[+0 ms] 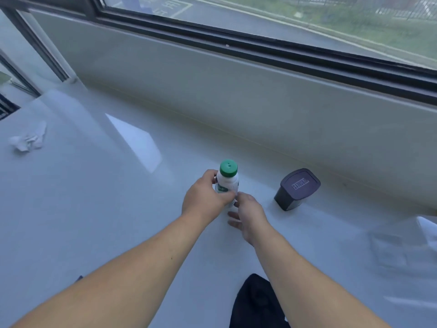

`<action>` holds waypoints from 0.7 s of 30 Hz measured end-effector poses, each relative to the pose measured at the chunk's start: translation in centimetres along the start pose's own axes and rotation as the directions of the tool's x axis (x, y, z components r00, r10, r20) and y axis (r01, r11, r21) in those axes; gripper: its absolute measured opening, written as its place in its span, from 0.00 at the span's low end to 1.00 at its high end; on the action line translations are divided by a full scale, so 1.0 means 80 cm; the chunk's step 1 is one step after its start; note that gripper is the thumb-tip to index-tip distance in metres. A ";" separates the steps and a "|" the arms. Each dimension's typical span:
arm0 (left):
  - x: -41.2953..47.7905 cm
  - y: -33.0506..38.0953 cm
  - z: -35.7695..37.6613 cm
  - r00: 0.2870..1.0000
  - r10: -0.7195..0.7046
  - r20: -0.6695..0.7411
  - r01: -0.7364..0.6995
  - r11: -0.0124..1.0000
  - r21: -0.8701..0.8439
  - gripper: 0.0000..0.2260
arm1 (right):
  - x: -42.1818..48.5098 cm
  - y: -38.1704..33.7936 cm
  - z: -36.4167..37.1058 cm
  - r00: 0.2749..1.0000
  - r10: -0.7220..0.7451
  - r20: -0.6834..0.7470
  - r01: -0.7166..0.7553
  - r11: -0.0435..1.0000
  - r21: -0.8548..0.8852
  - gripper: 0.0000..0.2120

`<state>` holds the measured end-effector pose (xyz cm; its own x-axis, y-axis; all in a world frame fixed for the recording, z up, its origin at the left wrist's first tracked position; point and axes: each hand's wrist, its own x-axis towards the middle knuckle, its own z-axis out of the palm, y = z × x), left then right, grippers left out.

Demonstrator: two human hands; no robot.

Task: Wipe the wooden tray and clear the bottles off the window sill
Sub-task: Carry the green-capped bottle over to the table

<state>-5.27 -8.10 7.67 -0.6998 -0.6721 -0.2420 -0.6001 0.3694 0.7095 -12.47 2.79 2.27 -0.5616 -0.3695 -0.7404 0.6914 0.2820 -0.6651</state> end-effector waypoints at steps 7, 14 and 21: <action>-0.056 -0.048 -0.116 0.992 -0.046 -0.116 0.038 0.997 -0.068 0.19 | -0.071 0.003 0.101 0.993 -0.067 0.095 0.076 0.993 -0.093 0.07; -0.165 -0.153 -0.262 0.957 -0.132 -0.259 0.108 0.988 -0.106 0.20 | -0.168 0.057 0.256 0.973 -0.024 0.230 0.082 0.967 -0.243 0.08; -0.297 -0.287 -0.403 0.874 -0.267 -0.406 0.208 0.961 -0.183 0.20 | -0.274 0.156 0.422 0.925 0.041 0.379 0.122 0.910 -0.396 0.10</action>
<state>37.62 -21.26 18.47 -0.2943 -0.9465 -0.1321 -0.6516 0.0976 0.7523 23.79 -15.52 13.47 -0.3188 -0.6656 -0.6747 0.3802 0.5623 -0.7344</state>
